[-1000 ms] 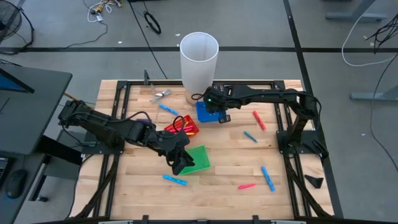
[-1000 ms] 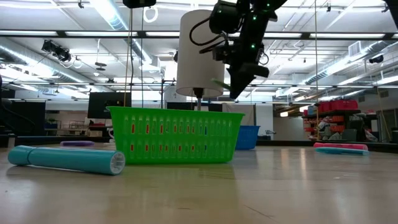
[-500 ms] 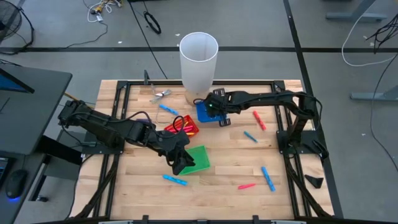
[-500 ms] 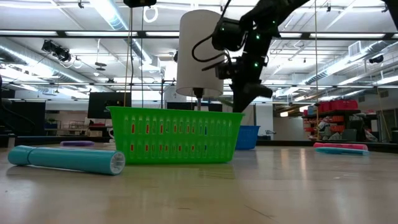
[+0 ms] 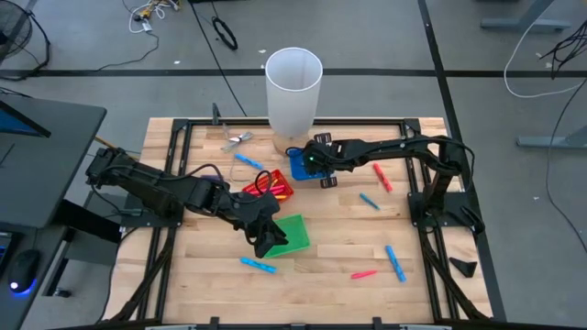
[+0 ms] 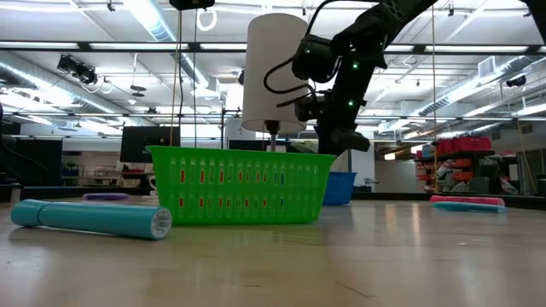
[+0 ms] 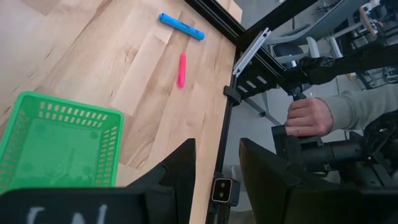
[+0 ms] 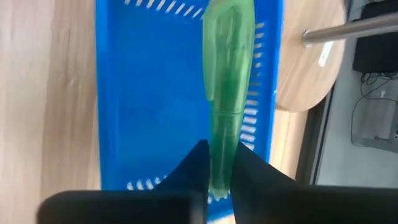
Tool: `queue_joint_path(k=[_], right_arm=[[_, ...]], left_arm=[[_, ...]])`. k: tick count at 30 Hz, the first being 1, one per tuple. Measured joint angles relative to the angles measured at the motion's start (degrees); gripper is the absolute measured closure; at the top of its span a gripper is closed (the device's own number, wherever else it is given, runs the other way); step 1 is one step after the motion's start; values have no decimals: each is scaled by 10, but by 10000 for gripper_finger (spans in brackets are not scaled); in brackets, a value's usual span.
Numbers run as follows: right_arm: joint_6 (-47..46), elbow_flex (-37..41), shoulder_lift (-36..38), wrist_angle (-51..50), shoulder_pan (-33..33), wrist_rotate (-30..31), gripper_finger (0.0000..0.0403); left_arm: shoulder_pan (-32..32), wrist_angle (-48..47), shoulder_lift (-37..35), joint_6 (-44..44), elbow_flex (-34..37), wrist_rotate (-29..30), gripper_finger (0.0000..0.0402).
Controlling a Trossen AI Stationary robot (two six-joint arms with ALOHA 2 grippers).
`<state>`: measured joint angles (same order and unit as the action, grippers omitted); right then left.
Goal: Pick & Place Markers
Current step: Put the green pen into the blue bin, then put the purple pen into the blue bin
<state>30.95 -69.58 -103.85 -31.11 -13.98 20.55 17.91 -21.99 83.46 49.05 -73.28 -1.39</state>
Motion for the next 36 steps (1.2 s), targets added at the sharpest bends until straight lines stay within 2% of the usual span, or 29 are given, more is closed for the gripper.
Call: queue_joint_path(k=[6, 10, 19, 23, 30, 36], right_arm=[[-3, 0, -1, -1, 3, 0, 278], [-3, 0, -1, -2, 10, 0, 251], [0, 0, -1, -3, 21, 0, 255], [-10, 0, 9, -39, 28, -5, 259], [-126, 0, 81, -111, 55, -19, 259], [-255, 0, 163, -153, 88, -97, 261]], left_arm=[[3, 7, 0, 1, 0, -8, 273], [3, 8, 0, -2, 0, -14, 273], [3, 8, 0, -2, 0, -14, 273], [3, 5, 0, -6, 0, -20, 273], [3, -53, 0, -67, 0, -49, 273], [3, -176, 0, -106, 0, -48, 273]])
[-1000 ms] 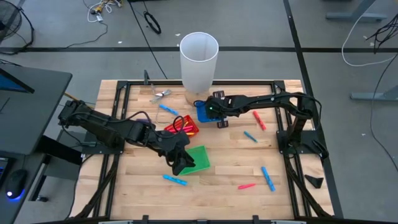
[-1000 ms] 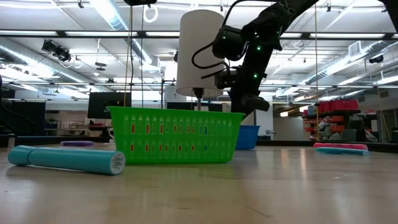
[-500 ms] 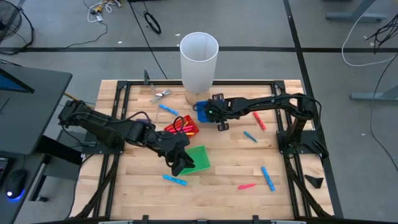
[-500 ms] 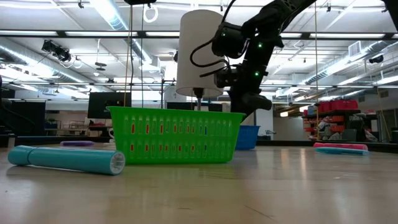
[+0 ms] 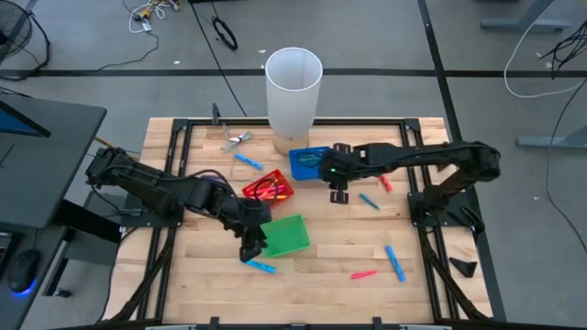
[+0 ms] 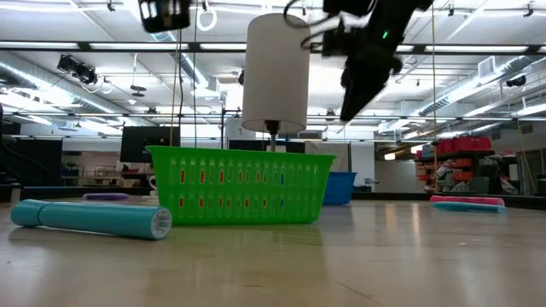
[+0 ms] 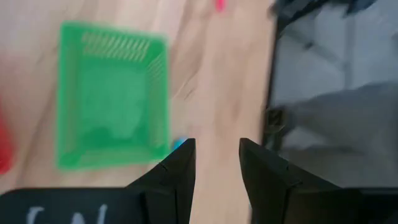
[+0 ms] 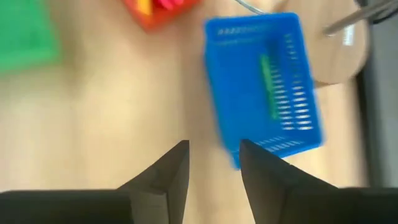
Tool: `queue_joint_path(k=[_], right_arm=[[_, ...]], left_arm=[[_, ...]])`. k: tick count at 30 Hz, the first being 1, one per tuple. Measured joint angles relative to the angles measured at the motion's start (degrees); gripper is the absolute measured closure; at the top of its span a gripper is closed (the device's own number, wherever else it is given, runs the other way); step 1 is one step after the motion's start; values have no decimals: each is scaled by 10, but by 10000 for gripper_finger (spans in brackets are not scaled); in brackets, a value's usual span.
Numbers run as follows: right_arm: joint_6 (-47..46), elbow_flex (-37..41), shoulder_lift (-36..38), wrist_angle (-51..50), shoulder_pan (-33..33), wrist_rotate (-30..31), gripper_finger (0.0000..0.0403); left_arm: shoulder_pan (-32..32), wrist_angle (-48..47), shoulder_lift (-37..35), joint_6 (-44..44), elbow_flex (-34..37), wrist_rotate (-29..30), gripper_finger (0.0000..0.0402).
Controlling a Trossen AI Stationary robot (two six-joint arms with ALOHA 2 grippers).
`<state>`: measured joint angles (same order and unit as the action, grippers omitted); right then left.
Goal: Pick & Place Markers
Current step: Put the purple pen into the blue bin
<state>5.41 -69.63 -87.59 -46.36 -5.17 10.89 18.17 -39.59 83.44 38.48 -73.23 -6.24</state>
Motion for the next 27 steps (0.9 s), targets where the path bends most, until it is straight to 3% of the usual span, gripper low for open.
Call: queue_joint_path(k=[7, 13, 22, 27], right_arm=[[-119, 0, 80, -12, 42, -98, 261], [-168, 0, 120, -4, 76, -166, 261], [-233, 0, 130, 43, 99, -169, 261], [-251, 0, 130, 57, 102, -170, 261]], left_arm=[[-1, -147, 0, -64, 0, 5, 273], [-1, -234, 0, -122, 0, 26, 273], [-9, -315, 0, -181, 5, 87, 269], [-44, -371, 1, -223, 5, 97, 224]])
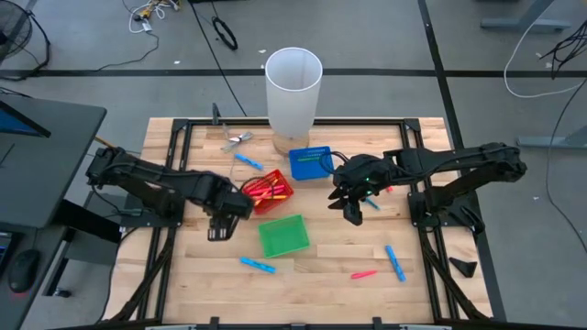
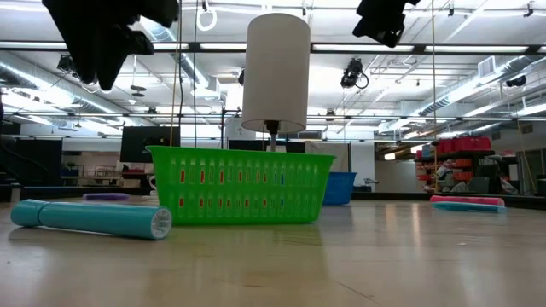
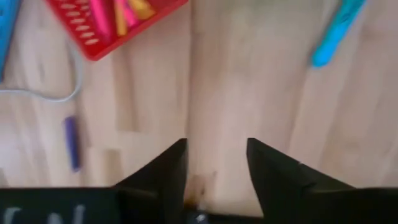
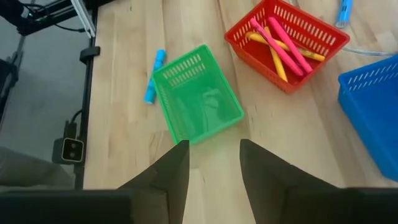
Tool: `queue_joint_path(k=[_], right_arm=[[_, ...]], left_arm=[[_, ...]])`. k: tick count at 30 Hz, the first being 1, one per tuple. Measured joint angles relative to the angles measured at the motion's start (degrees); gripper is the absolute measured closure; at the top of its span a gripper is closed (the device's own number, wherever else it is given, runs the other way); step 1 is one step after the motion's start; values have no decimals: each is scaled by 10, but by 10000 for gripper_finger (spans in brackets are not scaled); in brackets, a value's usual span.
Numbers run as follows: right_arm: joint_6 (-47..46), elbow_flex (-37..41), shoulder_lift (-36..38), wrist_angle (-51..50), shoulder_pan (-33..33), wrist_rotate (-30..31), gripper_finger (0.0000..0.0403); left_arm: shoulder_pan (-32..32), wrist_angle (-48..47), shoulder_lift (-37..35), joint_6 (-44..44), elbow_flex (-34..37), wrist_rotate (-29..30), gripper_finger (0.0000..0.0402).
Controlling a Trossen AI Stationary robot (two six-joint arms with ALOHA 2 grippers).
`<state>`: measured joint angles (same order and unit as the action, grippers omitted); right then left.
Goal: Pick & Place Markers
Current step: Put the purple pen into the blue bin
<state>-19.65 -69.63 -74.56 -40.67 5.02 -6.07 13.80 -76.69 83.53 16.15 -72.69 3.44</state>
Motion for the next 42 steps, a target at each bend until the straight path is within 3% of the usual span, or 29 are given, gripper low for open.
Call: queue_joint_path(k=[5, 10, 17, 25, 32, 42], right_arm=[[21, 0, 0, 13, 0, 0, 261], [58, 0, 0, 21, 0, 0, 261], [92, 0, 0, 21, 0, 0, 261], [135, 0, 0, 22, 0, 1, 261], [142, 0, 0, 22, 0, 7, 261], [122, 0, 0, 22, 0, 7, 261]], left_arm=[[-40, -22, -3, -67, 0, 11, 165], [-89, -40, -7, -123, 0, 53, 139], [-177, -54, -9, -195, 0, 118, 142], [-278, -62, -9, -283, 0, 137, 142], [-355, -61, -8, -372, 0, 136, 142], [-427, -39, -8, -450, 0, 88, 142]])
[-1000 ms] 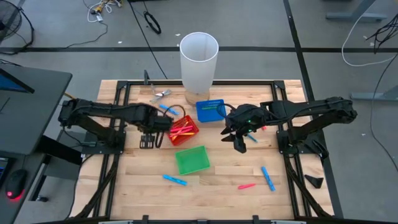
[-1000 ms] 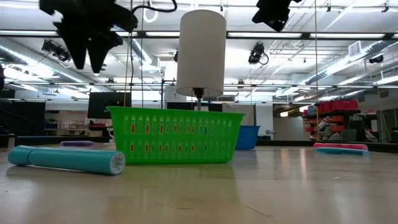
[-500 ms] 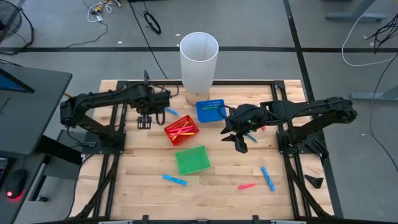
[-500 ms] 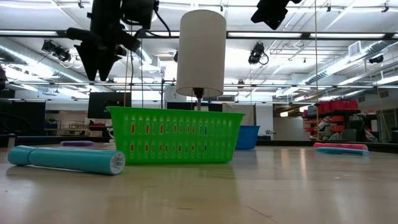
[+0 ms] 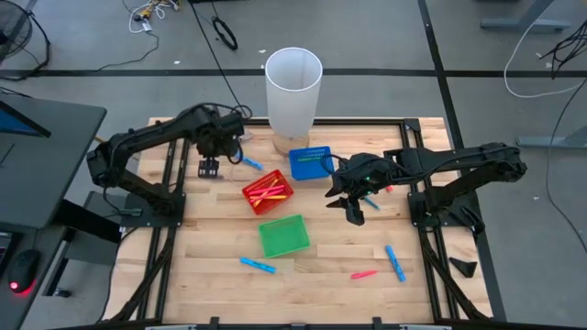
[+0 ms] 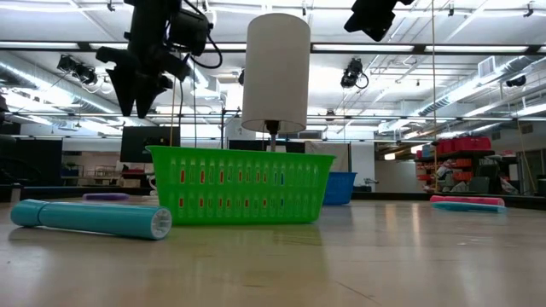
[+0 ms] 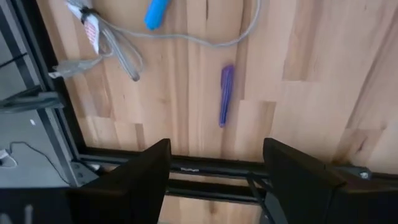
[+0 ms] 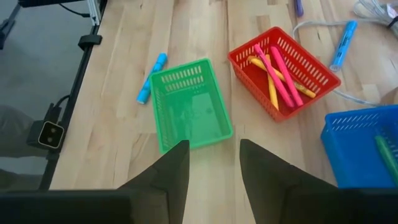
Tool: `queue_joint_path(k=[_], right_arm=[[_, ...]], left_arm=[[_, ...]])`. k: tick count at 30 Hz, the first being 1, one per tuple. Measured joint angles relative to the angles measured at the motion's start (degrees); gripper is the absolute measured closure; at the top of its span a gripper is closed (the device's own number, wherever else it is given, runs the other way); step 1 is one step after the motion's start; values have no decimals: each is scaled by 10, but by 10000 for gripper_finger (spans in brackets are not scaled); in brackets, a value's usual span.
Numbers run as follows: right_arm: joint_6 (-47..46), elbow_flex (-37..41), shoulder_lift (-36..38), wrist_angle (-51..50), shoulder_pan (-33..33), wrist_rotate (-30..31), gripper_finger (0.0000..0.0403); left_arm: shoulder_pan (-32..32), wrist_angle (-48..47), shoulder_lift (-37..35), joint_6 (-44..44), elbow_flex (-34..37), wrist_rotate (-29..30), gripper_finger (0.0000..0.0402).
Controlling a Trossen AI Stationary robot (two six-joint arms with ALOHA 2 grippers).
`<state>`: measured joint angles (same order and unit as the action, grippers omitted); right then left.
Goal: Pick & Place Markers
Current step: Put the purple pen into the blue bin
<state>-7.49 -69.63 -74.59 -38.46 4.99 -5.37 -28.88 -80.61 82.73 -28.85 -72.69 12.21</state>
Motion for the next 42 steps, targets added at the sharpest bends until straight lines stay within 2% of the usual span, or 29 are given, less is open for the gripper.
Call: queue_joint_path(k=[9, 18, 26, 31, 34, 42], right_arm=[[5, 0, 0, 25, 0, 6, 261], [5, 0, 0, 34, 0, 17, 261], [5, 0, 0, 33, 0, 17, 261], [5, 0, 0, 34, 0, 16, 261], [5, 0, 0, 33, 0, 16, 261], [5, 0, 0, 33, 0, 14, 261]], left_arm=[[-32, 26, 17, -31, 12, -20, 142], [-46, 135, 17, -27, 158, -24, 142], [-47, 219, 17, -64, 271, -24, 142], [-47, 276, 17, -99, 297, -32, 142], [-56, 290, 17, -139, 308, -73, 142], [-106, 341, 17, -141, 328, -58, 142]])
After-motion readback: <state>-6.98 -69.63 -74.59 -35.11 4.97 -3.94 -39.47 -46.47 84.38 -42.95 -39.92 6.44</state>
